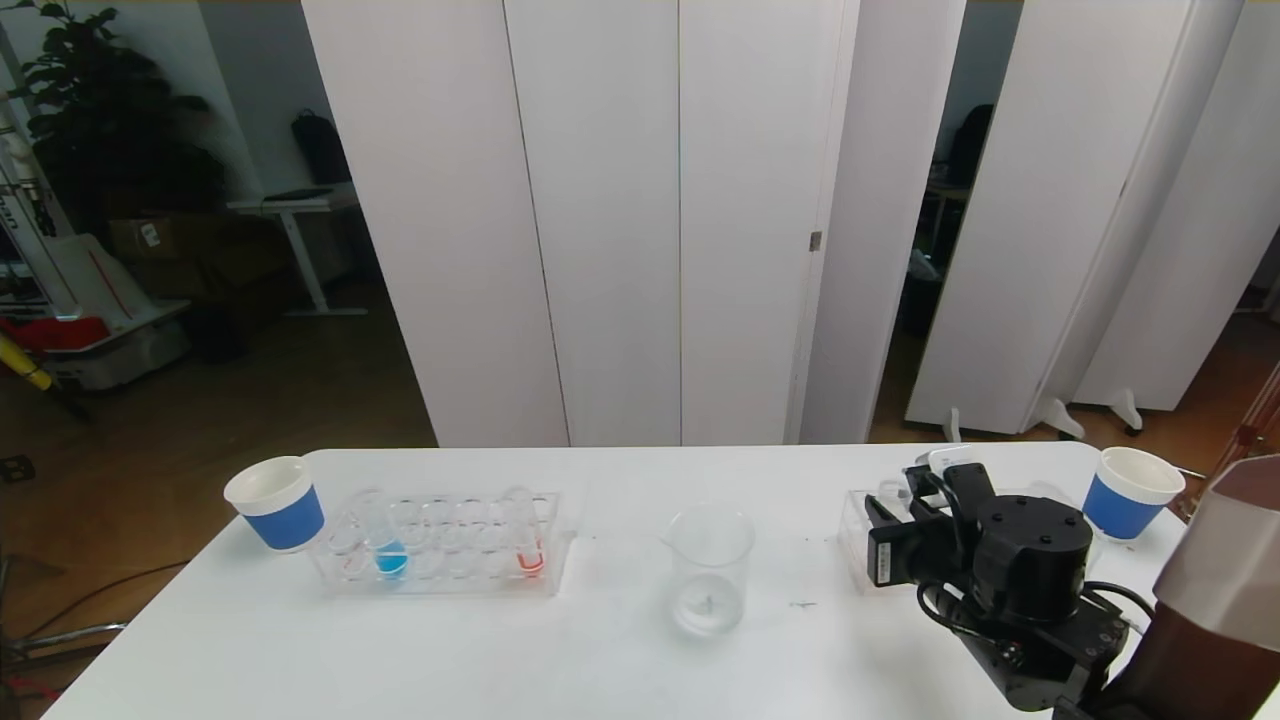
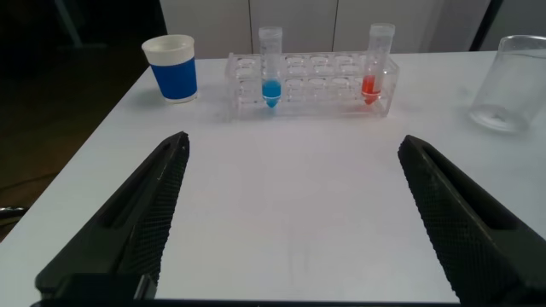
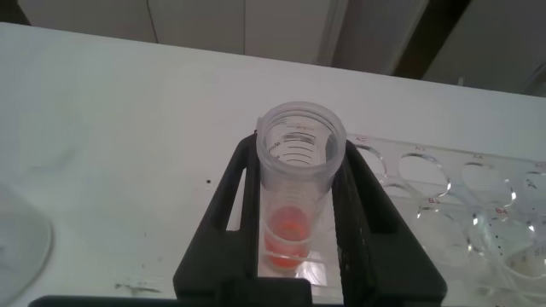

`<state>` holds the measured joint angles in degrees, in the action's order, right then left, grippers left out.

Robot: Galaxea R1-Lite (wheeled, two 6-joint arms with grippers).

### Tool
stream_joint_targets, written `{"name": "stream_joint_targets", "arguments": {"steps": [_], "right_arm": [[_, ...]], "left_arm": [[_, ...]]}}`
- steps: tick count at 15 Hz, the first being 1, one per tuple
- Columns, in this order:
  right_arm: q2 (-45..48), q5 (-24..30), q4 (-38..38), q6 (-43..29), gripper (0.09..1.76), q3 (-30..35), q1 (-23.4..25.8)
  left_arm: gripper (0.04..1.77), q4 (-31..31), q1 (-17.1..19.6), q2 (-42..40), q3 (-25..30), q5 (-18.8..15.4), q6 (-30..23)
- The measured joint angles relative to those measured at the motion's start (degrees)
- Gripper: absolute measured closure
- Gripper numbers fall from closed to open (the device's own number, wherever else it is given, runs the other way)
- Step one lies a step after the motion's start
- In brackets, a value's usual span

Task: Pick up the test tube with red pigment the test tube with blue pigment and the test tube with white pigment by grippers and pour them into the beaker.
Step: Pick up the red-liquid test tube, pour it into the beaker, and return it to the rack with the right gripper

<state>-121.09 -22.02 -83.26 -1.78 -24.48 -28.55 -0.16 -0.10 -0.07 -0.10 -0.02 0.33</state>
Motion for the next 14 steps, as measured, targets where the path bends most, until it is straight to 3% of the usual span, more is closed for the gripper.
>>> {"name": "stream_joint_targets", "arguments": {"steps": [14], "right_arm": [[7.3, 1.0, 1.5, 1.2, 1.27, -3.7, 2.8]], "left_arm": [[0.06, 0.0, 0.0, 0.0, 0.0, 0.0, 0.0]]}}
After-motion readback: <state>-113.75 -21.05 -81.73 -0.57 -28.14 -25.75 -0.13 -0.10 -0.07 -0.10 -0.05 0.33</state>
